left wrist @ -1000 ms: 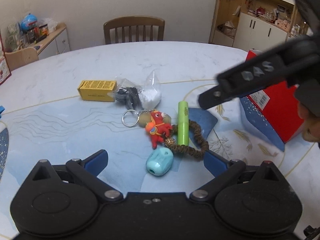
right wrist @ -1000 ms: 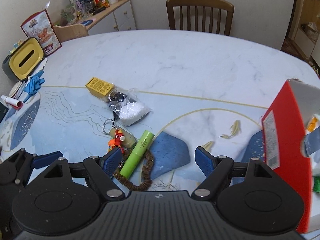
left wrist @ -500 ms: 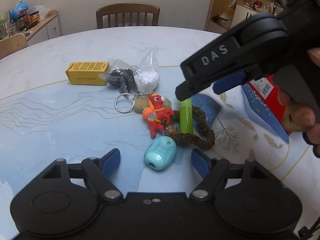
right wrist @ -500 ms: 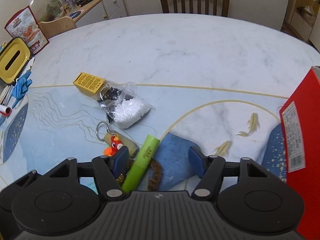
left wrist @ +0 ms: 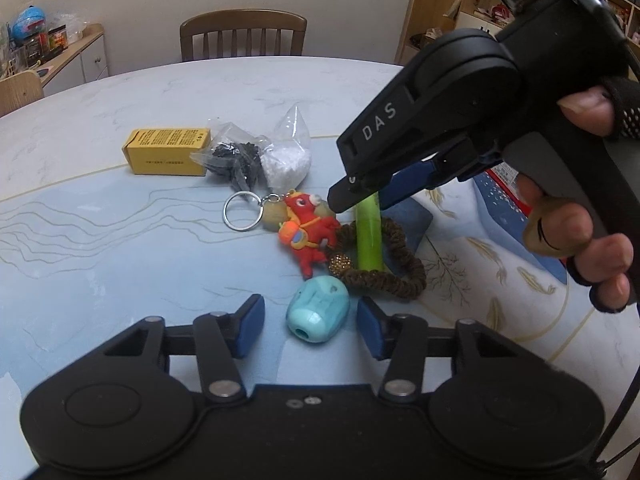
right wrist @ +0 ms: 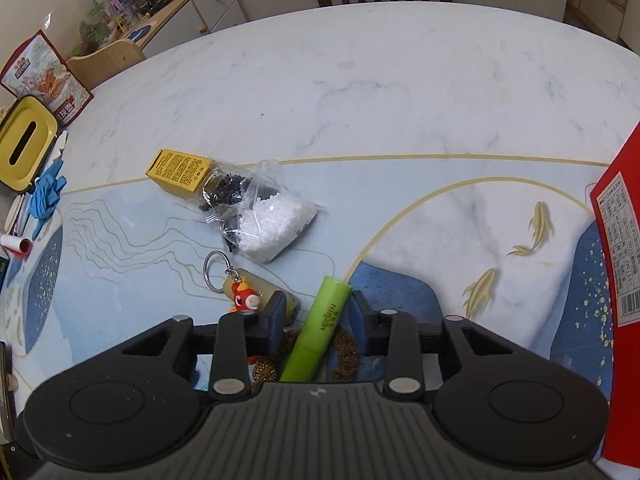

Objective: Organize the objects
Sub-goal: 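Grasp the green tube with the right tool while the left tool grasps the light-blue keychain, then carry the green tube with the right tool while the left tool carries the blue keychain to the box, then lower the blue keychain into the box and open the left tool while the right tool releases the tube, then withdraw both tools from the box back toward the remaining items, then grasp the yellow carton with the left tool while the right tool approaches the brown beaded strap, then lift the yellow carton with the left tool while the right tool grasps the beaded strap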

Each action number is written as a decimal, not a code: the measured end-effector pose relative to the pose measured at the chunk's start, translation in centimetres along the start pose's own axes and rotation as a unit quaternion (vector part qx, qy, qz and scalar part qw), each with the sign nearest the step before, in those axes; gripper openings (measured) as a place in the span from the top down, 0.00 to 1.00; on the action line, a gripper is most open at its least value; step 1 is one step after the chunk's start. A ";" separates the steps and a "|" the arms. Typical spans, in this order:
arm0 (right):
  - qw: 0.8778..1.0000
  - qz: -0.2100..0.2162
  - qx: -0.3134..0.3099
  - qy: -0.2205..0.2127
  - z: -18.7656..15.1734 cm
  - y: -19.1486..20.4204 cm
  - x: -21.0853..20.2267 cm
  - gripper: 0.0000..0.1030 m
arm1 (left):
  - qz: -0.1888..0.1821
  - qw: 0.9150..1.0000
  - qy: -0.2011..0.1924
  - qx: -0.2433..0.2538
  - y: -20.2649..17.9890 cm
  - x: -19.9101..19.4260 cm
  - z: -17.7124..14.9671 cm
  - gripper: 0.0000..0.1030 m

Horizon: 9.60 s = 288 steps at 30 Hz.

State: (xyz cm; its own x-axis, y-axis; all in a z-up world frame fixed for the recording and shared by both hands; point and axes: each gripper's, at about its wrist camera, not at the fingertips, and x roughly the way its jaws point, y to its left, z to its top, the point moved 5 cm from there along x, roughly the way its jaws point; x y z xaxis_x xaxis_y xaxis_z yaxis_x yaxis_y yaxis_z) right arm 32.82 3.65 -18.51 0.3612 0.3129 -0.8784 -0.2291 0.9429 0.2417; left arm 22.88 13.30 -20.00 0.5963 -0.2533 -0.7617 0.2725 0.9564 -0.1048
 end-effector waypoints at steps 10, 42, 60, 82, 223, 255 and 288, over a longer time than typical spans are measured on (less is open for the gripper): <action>1.000 0.012 0.009 -0.012 -0.3 0.2 -1.1 0.83 | -0.012 1.000 0.004 -0.013 0.2 0.0 0.2 0.69; 0.992 0.047 0.025 -0.114 -0.2 -4.9 -15.6 0.85 | -0.027 0.999 -0.020 -0.040 -4.9 -5.3 4.9 0.69; 0.986 0.004 0.059 -0.157 -1.8 -21.8 -24.8 0.85 | -0.053 0.998 -0.030 0.019 -18.4 -4.0 10.0 0.69; 0.989 -0.088 0.050 -0.104 -4.4 -36.3 -23.3 0.85 | -0.025 0.997 0.019 0.073 -29.9 3.8 14.6 0.69; 0.994 0.001 -0.105 -0.040 -5.5 -1.1 -6.6 0.21 | 0.160 0.986 -0.005 -0.052 10.5 0.8 11.0 0.01; 0.990 -0.035 -0.138 -0.014 -4.3 0.1 -1.7 0.54 | 0.116 0.993 0.023 -0.015 11.2 7.3 11.4 0.21; 0.995 0.031 -0.079 -0.060 -5.4 0.3 -7.3 0.91 | 0.105 0.992 0.023 -0.073 9.9 0.8 9.1 0.32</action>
State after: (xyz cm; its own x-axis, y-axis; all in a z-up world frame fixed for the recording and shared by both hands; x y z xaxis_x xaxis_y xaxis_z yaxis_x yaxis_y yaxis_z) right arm 25.25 1.06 -14.25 0.4442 0.3903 -0.8064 -0.3906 0.8944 0.2178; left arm 32.91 21.21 -15.81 0.5917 -0.0432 -0.8050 0.0324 0.9990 -0.0298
